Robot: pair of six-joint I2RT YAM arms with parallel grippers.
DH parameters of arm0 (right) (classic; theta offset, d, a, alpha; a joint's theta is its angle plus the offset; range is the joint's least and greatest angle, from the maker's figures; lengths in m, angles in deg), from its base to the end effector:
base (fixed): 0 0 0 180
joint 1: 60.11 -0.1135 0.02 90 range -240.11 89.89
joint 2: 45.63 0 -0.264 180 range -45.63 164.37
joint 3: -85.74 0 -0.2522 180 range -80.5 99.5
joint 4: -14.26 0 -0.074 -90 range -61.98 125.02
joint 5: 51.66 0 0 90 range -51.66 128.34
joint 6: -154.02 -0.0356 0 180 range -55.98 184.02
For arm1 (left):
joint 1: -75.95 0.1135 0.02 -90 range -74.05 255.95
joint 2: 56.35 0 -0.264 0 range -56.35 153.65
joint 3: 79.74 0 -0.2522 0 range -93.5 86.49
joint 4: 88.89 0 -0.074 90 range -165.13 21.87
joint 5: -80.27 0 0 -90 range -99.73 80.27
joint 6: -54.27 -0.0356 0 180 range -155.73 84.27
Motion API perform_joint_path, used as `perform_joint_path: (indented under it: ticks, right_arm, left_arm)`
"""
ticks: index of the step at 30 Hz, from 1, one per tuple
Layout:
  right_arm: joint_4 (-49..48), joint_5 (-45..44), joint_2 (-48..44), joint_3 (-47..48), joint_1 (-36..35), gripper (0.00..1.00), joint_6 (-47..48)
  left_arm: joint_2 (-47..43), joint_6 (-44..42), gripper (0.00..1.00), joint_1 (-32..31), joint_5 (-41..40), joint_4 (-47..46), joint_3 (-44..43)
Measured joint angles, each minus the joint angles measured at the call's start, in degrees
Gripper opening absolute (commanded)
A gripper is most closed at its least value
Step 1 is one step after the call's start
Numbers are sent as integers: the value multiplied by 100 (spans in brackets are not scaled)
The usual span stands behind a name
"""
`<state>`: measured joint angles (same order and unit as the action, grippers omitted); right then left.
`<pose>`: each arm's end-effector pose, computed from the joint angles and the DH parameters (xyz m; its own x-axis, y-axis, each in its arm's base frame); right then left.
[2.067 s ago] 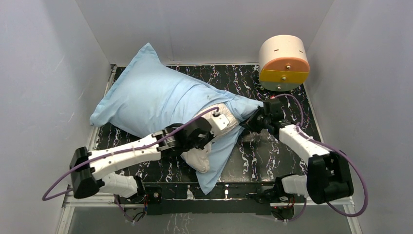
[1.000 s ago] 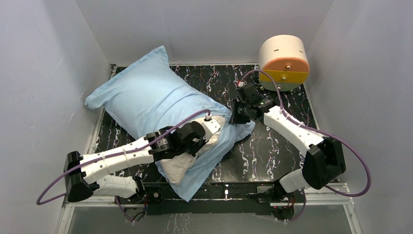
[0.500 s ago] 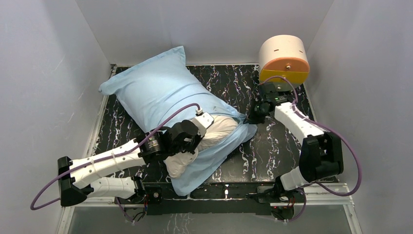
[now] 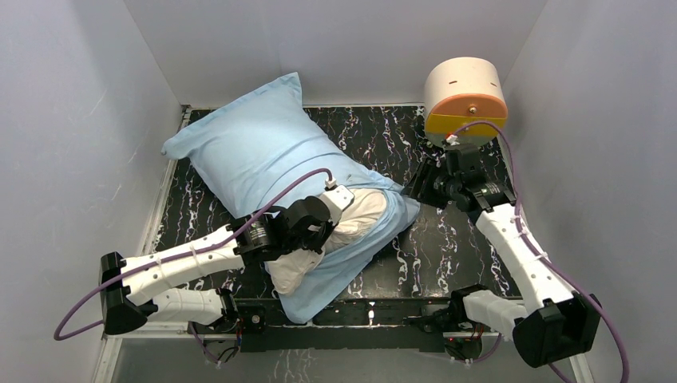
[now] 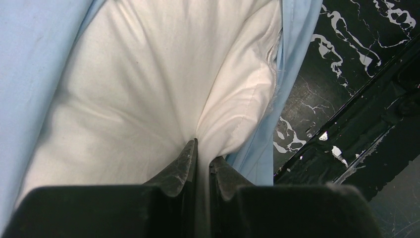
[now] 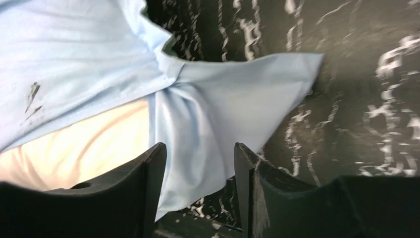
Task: Remove the pillowcase from the pillow
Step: Remove the pillow from the pillowcase.
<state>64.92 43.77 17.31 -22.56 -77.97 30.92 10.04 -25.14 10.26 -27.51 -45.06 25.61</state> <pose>0.2185 0.0739 0.3139 -0.7358 0.3341 -0.5890 0.0352 0.8875 0.4594 0.1135 -0.2248 0.3289 -0.3761 0.4074 -0.8322 0.7085 0.7053 0.0251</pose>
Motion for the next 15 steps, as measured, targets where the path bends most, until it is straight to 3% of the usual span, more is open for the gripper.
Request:
perform_joint_path:
  ticks: [3,4,6,8,12,15]
  right_arm:
    - [-275,501,-55,-358,-96,58,-208]
    - [-407,627,20,-535,-197,49,-293]
    - [-557,741,160,-863,-417,19,-437]
    - [-597,544,280,-1097,-619,0,-682]
    - [-675,-544,85,-1322,-616,0,-1161]
    - [-1062,-129,26,-1456,304,0,-1172]
  left_arm:
    - [24,26,0,0,0,-2,0]
    - [39,39,0,0,0,-4,0]
    - [76,55,0,0,0,2,0]
    - [109,57,0,-4,0,66,0]
    - [234,282,0,-20,-267,48,-44]
    - [339,555,0,-48,-581,-9,-166]
